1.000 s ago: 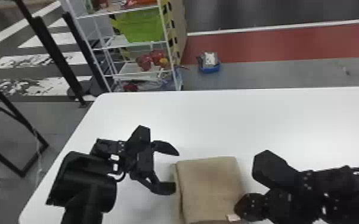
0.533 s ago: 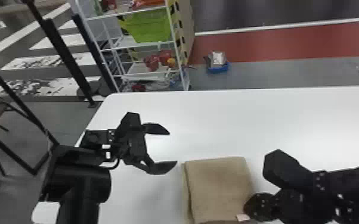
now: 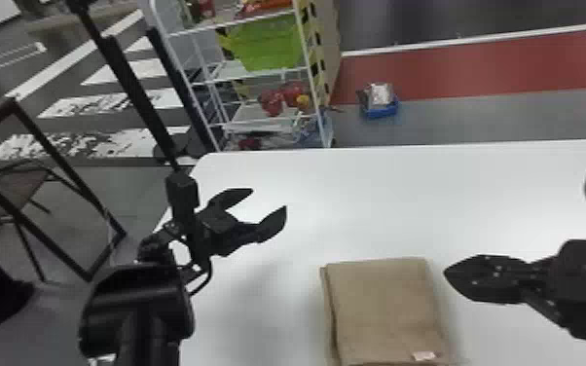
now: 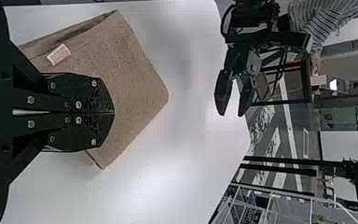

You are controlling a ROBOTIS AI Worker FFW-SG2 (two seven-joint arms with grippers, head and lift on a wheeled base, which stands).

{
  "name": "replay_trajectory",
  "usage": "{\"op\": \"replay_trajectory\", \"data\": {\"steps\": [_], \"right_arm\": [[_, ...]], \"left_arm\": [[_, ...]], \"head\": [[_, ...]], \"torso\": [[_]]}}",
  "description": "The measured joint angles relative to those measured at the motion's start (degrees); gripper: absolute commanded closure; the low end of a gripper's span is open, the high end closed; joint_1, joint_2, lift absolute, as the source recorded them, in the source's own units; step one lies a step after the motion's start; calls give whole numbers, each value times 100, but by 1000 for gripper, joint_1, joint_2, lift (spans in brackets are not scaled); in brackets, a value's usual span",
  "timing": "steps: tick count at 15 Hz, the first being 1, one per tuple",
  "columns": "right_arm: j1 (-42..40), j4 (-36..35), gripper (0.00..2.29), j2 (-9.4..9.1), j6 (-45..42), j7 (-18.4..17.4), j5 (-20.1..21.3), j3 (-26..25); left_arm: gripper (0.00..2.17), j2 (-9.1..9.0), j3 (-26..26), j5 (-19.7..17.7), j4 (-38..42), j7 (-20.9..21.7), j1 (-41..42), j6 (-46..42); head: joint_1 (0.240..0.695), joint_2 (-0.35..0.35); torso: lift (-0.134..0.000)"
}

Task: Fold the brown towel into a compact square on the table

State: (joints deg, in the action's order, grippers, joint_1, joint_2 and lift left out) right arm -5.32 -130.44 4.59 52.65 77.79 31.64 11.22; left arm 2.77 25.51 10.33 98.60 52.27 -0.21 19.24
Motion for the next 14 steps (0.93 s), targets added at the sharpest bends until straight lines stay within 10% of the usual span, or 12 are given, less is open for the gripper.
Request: {"op": "replay_trajectory", "data": {"steps": [2, 7, 14], "right_arm": [[-391, -87, 49, -120, -55, -681, -392, -427], [-1254, 12, 49, -418, -1541, -3920, -1431, -1227], [-2029, 1049, 66, -459, -4855, -5043, -2448, -1988]], "left_arm": [[39, -48, -95, -537, 32, -475, 215, -13], [43, -229, -223, -1311, 235, -1325, 717, -330], [43, -233, -510, -1916, 583, -2327, 1581, -808]], "head": [[695, 304], [695, 192], [695, 134]], "torso": [[-134], [-134], [-134]]}}
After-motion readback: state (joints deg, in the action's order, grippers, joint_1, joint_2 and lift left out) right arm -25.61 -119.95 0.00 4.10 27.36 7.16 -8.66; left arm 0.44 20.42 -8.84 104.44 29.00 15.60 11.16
